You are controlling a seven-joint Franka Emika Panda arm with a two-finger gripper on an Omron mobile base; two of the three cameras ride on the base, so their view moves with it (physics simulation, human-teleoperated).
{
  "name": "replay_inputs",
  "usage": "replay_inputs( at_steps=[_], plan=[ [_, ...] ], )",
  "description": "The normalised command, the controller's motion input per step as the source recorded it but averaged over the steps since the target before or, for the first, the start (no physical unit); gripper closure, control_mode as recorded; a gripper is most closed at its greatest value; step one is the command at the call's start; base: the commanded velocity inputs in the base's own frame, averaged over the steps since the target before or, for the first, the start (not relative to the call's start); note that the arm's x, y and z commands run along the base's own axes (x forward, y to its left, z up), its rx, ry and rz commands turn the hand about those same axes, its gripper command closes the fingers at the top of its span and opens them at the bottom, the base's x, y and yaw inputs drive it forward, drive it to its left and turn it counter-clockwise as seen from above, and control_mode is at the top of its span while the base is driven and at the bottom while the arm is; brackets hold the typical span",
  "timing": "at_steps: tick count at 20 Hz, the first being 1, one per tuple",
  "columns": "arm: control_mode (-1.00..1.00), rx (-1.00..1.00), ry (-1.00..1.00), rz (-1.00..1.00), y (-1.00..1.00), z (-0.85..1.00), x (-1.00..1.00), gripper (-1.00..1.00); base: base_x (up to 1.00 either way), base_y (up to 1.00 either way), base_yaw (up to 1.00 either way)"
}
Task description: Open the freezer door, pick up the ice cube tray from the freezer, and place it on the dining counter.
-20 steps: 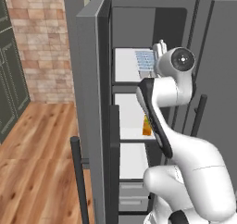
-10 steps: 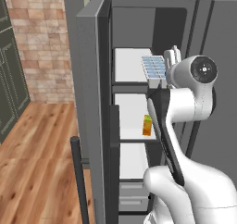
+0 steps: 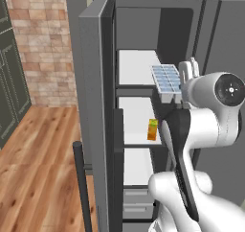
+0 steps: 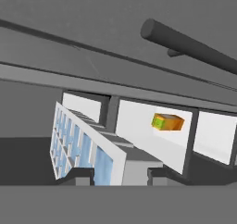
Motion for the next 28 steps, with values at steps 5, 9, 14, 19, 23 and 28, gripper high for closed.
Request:
replay_inputs(
  at_steps=[5,9,14,19,23,28],
  plan=[
    [1.00,0.00,0.00,0.00,-0.02,0.00,-0.32,1.00,-0.26,-0.06,0.00],
    [1.00,0.00,0.00,0.00,0.00,0.00,0.00,1.00,-0.85,-0.35,0.02],
    [1.00,0.00,0.00,0.00,0.00,0.00,0.00,1.00,-0.92,-0.52,0.08],
    [1.00,0.00,0.00,0.00,0.00,0.00,0.00,1.00,-0.75,-0.45,0.22],
    [1.00,0.00,0.00,0.00,0.00,0.00,0.00,1.00,-0.66,-0.26,0.14],
    [1.00,0.00,0.00,0.00,0.00,0.00,0.00,1.00,-0.51,0.00,-0.67]
  ],
)
